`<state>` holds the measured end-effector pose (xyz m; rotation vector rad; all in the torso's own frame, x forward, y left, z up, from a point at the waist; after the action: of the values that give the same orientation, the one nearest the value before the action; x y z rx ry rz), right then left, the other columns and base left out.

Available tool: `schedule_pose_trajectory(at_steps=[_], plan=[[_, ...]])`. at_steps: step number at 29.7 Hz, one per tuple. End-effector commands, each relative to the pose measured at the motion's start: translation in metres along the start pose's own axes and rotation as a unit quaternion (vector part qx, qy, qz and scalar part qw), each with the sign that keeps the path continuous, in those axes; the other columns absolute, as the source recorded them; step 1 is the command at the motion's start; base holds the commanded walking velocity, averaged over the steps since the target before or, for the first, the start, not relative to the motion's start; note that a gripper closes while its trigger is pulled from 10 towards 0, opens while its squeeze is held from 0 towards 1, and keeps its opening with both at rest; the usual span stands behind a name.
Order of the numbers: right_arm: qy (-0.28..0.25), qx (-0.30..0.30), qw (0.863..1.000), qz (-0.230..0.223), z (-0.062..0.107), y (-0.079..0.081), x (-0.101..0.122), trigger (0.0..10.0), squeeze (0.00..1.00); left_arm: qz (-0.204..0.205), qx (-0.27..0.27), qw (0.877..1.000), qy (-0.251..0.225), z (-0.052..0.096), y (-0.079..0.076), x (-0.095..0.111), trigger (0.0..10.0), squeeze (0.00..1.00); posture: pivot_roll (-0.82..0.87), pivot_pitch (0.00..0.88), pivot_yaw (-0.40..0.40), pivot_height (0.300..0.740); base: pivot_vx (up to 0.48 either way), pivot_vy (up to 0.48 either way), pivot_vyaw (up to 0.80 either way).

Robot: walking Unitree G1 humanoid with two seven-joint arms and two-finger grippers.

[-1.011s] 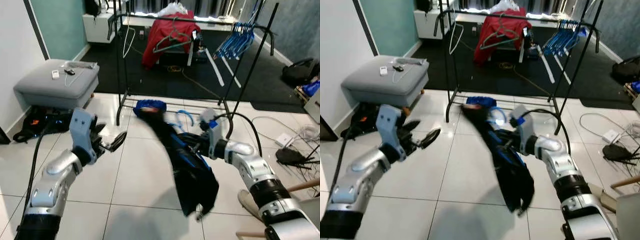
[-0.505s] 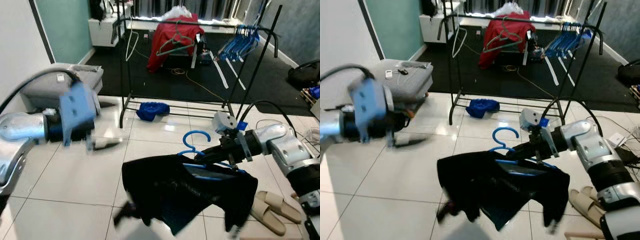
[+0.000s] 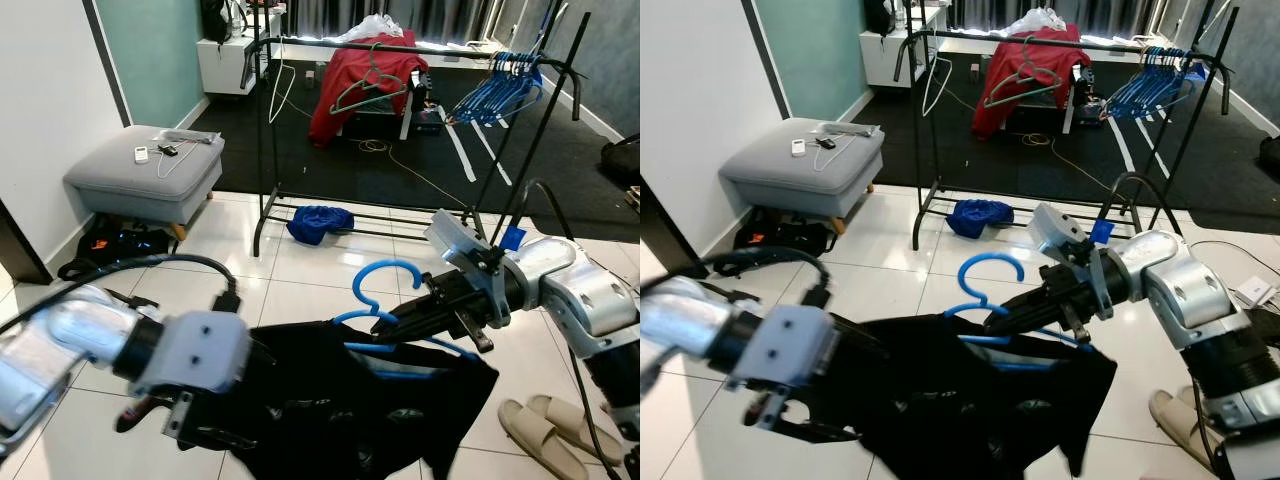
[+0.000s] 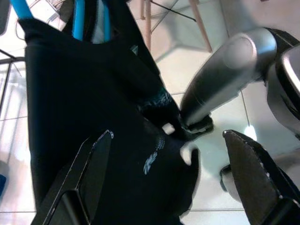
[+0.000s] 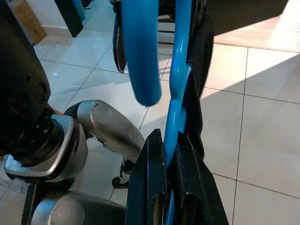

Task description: Hang hanger

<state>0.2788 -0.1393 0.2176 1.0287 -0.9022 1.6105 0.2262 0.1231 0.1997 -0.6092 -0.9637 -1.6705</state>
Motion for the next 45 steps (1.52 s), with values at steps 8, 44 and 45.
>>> schedule_pose_trajectory(at_steps=[8,44,45], plan=[[-0.008,0.036,0.999,0.007,-0.008,0.008,0.008,10.0,0.0,-0.001,0.043,0.999,-0.015,0.009,0.013,0.012,10.0,0.0,-0.04,0.0,-0.022,0.74,0.0,0.0,0.0],[-0.007,0.023,1.0,-0.002,-0.005,0.011,0.007,10.0,0.0,0.067,0.043,0.997,0.011,0.011,0.002,0.012,0.0,0.0,-0.04,0.0,-0.014,0.74,0.0,0.0,0.0],[-0.007,0.023,1.0,-0.002,-0.005,0.011,0.007,10.0,0.0,0.067,0.043,0.997,0.011,0.011,0.002,0.012,0.0,0.0,-0.04,0.0,-0.014,0.74,0.0,0.0,0.0]])
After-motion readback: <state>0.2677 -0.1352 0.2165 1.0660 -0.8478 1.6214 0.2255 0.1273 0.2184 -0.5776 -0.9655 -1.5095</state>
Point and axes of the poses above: a point about 5 cm out from each wrist's last joint towards the gripper, its own z axis pointing back from the gripper into the wrist, its own x axis along the axis of the wrist's last joint, y = z × x, the point moved 3 cm from there along -z, pointing out of the wrist towards the gripper, and after that the axes turned 7 degrees about z, right-handed, at the moved point
